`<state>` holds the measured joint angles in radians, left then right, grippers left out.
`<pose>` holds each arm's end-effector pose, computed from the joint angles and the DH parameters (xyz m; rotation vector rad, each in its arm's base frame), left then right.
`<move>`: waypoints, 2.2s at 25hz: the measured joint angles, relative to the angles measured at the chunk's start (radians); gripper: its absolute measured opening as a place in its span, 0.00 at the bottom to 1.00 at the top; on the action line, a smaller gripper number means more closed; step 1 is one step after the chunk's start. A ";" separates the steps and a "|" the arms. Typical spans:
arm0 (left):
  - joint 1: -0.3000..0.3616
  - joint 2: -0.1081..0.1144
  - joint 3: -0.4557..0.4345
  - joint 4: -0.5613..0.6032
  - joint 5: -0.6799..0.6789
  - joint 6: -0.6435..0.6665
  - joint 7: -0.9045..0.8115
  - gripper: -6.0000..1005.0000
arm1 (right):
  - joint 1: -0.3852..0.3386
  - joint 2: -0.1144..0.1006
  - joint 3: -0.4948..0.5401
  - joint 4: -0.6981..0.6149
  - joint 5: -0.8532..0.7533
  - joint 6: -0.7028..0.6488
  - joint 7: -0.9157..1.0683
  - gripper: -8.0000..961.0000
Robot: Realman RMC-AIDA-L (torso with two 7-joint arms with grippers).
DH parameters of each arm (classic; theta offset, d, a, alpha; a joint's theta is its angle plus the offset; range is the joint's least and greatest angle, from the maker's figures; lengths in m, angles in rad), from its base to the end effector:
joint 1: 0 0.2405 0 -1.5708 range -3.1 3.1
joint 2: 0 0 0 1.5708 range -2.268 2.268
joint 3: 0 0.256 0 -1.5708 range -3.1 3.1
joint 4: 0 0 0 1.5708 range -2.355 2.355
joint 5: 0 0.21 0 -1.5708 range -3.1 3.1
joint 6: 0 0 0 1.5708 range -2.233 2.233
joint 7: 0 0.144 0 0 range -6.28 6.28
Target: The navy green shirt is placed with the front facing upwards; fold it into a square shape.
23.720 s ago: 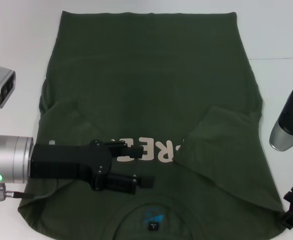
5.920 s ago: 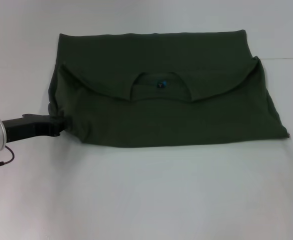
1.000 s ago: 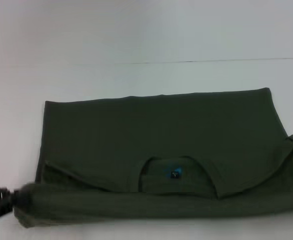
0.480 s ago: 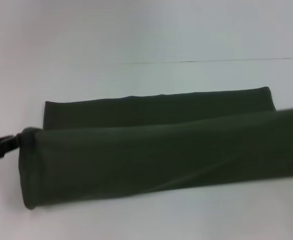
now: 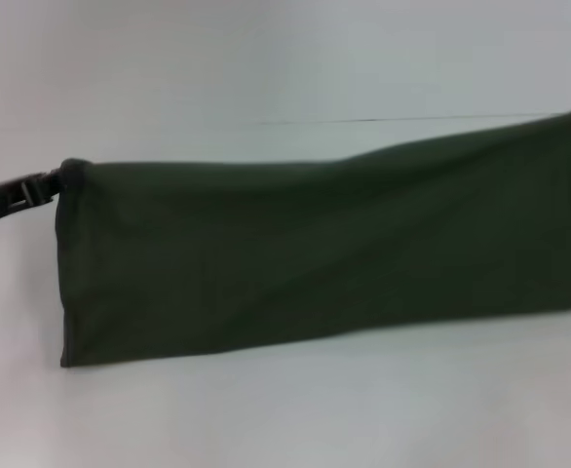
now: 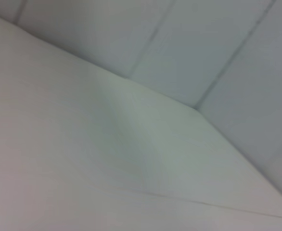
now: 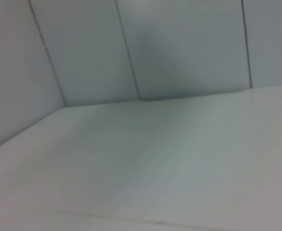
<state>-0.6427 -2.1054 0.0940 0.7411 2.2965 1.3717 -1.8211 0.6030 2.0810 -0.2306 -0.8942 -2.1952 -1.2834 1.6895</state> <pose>-0.3062 0.3713 0.0584 -2.0615 -1.2806 -0.7971 0.3080 0.3847 0.1089 -2.0345 0.9372 0.6117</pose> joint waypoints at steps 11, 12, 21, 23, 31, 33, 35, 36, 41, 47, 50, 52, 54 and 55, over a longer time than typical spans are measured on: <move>-0.091 -0.018 0.234 -0.101 -0.083 -0.420 0.005 0.06 | 0.080 0.002 -0.163 0.174 0.051 0.350 0.005 0.01; -0.098 -0.020 0.252 -0.106 -0.089 -0.450 0.006 0.06 | 0.082 0.002 -0.175 0.181 0.058 0.365 0.004 0.01; -0.134 -0.022 0.341 -0.165 -0.120 -0.608 0.011 0.06 | 0.108 -0.006 -0.273 0.237 0.099 0.549 0.002 0.01; -0.137 -0.021 0.345 -0.179 -0.119 -0.617 0.011 0.06 | 0.111 -0.002 -0.283 0.244 0.100 0.598 0.001 0.01; -0.129 -0.023 0.344 -0.186 -0.120 -0.640 -0.003 0.13 | 0.120 0.003 -0.319 0.260 0.100 0.676 0.001 0.20; -0.128 -0.023 0.342 -0.184 -0.122 -0.649 -0.004 0.17 | 0.120 0.004 -0.324 0.260 0.100 0.686 0.007 0.28; -0.124 -0.023 0.340 -0.178 -0.130 -0.654 -0.004 0.23 | 0.119 0.004 -0.324 0.258 0.100 0.681 0.012 0.36; -0.121 -0.023 0.340 -0.172 -0.138 -0.653 -0.004 0.27 | 0.117 0.004 -0.325 0.254 0.100 0.672 0.014 0.40; -0.097 -0.019 0.340 -0.135 -0.160 -0.595 -0.022 0.48 | 0.093 0.004 -0.321 0.221 0.100 0.583 0.017 0.64; -0.033 -0.009 0.338 -0.080 -0.166 -0.438 -0.072 0.77 | 0.019 0.004 -0.320 0.119 0.105 0.330 0.003 0.72; 0.014 -0.016 0.337 -0.027 -0.171 -0.338 -0.077 0.84 | -0.030 0.005 -0.321 0.085 0.138 0.164 -0.041 0.73; 0.041 -0.020 0.337 -0.003 -0.171 -0.287 -0.076 0.85 | -0.065 0.005 -0.319 0.079 0.187 0.036 -0.117 0.74; 0.062 -0.025 0.337 0.017 -0.172 -0.252 -0.074 0.86 | -0.106 0.005 -0.323 0.076 0.244 -0.120 -0.224 0.75; 0.072 -0.027 0.338 0.027 -0.172 -0.238 -0.071 0.86 | -0.125 0.005 -0.325 0.076 0.259 -0.194 -0.275 0.75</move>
<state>-0.5708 -2.1328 0.4320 0.7678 2.1248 1.1336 -1.8919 0.4777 2.0863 -0.5555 -0.8187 -1.9361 -1.4775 1.4142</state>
